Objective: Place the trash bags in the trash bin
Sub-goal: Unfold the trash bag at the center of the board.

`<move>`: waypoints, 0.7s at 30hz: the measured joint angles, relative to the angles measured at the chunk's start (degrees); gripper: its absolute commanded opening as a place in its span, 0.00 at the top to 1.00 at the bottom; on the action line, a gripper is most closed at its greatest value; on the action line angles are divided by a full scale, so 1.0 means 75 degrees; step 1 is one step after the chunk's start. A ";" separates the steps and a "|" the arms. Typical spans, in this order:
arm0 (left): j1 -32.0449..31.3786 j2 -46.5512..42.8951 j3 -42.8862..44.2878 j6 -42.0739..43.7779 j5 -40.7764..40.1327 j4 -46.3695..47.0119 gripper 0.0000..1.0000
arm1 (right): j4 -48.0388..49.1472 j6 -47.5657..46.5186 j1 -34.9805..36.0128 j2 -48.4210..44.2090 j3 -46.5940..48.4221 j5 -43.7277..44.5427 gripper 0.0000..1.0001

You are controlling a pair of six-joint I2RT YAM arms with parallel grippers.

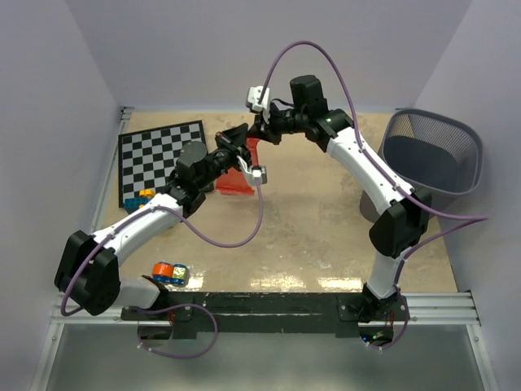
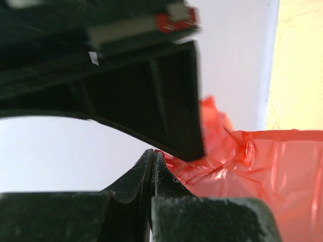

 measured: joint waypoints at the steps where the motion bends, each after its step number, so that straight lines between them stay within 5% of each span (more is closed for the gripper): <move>1: 0.0012 -0.0020 -0.0087 0.0000 -0.0012 0.0032 1.00 | 0.0003 0.0026 -0.0003 -0.0003 0.0003 -0.0038 1.00; 8: -0.0192 -0.0332 -0.0423 -0.0026 0.0117 -0.0131 1.00 | 0.0662 0.0154 -0.0052 -0.0114 -0.0542 0.0650 1.00; 21: 0.0006 0.0044 -0.0329 0.0012 -0.0035 0.0227 1.00 | 0.0699 0.0458 -0.0055 -0.0475 -0.0341 0.0047 1.00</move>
